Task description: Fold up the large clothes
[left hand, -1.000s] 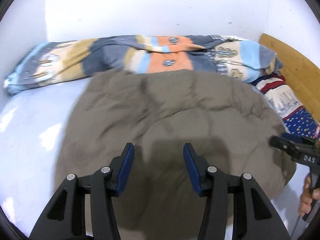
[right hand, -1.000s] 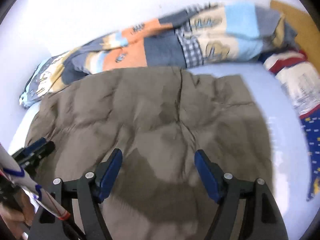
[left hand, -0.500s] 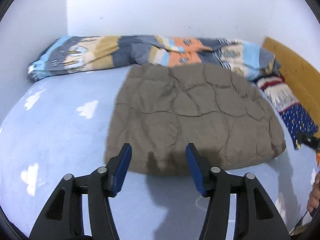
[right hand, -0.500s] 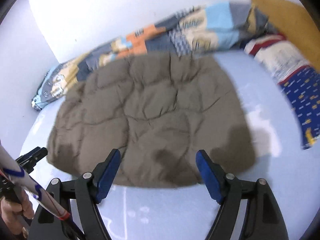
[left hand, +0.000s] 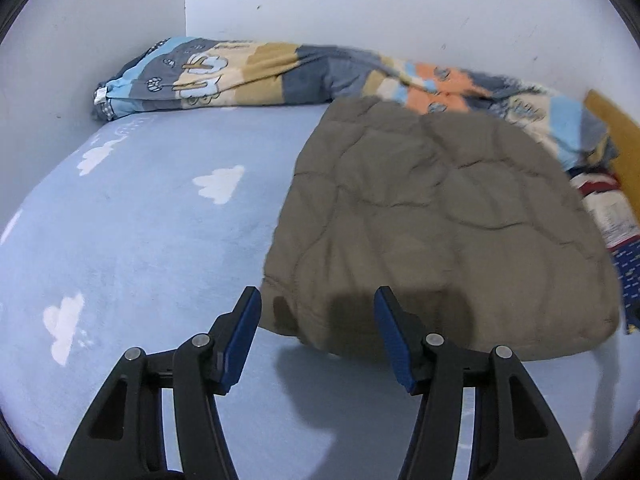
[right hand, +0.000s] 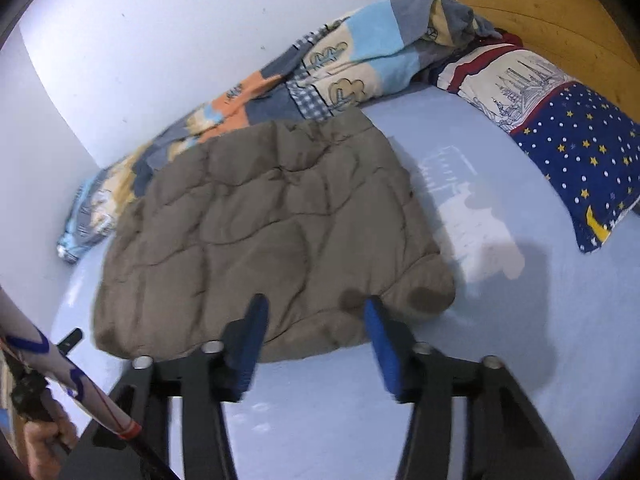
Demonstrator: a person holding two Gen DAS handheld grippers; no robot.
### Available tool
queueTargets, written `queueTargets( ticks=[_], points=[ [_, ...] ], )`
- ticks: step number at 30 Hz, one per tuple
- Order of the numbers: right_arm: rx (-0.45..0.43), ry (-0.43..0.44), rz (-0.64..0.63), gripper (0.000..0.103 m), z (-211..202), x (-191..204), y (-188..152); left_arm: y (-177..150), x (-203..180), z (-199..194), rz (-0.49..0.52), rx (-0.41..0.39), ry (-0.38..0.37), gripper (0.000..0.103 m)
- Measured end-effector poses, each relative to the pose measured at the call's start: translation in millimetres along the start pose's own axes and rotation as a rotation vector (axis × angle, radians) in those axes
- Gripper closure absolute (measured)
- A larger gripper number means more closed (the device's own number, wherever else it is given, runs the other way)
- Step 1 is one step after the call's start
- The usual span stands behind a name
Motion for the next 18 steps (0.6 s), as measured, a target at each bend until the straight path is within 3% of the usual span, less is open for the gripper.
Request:
queueTargets(
  ticks=[4, 9, 18],
  points=[
    [0.059, 0.002, 0.039, 0.053, 25.8, -8.5, -0.7, -4.5, 0.5, 14.8, -0.011, 0.052, 0.01, 0.045],
    [0.09, -0.076, -0.003, 0.052, 49.5, -6.1, -7.3, -4.2, -3.6, 18.2, -0.014, 0.063, 0.008, 0.045],
    [0.092, -0.135, -0.086, 0.039, 62.2, 1.7, -15.8, -3.9, -6.8, 20.3, 0.0, 0.077, 0.017, 0.045]
  ],
)
Point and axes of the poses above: each gripper's, at about its wrist camera, not at the fingertips, and z roughly the way its jaws point, x to its left, y to its top, the point moved 6 cm from there along z, roughly the way its jaws point, and after that the axes turned 12 degrees about z, right-handed, at the moved point
